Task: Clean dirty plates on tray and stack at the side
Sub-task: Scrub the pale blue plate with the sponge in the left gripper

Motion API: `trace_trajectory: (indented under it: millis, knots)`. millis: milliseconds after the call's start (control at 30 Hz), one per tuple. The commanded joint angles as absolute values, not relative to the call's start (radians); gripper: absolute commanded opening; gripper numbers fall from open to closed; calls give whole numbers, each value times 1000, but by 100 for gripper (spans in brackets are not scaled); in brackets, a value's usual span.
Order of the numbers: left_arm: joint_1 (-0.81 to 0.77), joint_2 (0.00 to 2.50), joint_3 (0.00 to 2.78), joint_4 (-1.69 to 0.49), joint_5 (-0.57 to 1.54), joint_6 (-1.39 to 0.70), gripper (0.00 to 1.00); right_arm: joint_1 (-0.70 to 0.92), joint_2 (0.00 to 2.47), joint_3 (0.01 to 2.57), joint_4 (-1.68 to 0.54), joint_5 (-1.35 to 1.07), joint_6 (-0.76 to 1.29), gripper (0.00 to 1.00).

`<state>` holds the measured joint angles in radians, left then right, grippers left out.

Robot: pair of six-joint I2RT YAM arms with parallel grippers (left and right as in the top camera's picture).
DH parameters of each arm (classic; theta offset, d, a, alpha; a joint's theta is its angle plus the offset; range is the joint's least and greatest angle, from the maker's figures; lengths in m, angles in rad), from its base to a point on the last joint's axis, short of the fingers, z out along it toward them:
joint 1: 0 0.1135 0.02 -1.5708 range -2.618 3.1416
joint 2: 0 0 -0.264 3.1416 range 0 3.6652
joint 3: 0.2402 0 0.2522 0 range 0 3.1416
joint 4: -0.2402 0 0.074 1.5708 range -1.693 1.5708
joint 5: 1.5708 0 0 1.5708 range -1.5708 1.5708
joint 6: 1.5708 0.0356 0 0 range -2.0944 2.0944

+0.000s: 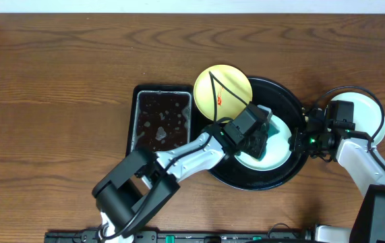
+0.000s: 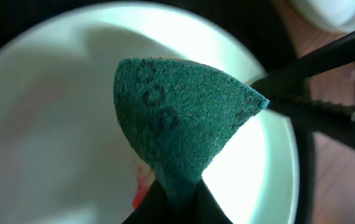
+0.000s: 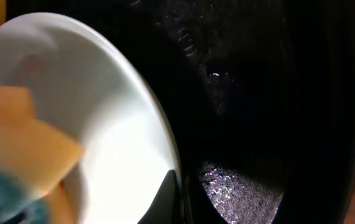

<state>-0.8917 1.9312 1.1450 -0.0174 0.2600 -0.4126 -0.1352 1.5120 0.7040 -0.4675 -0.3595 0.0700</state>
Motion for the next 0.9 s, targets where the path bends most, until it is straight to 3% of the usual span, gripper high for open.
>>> trace_trajectory:
  millis: [0, 167, 300, 533, 867]
  knots:
    - [-886, 1959, 1154, -64, 236, -419, 7, -123, 1519, 699, -469, -371, 74, 1]
    - [-870, 1968, 1155, -247, 37, -401, 7, -123, 1519, 699, -468, -371, 74, 1]
    - [-851, 1931, 1169, -263, 104, -402, 7, -123, 1519, 699, -469, -371, 74, 1]
    - [-870, 1855, 1218, -155, 176, -426, 7, -123, 1519, 699, -469, -371, 74, 1]
    - [-894, 1957, 1218, 5, 176, -485, 7, -123, 1519, 699, -469, -371, 74, 1]
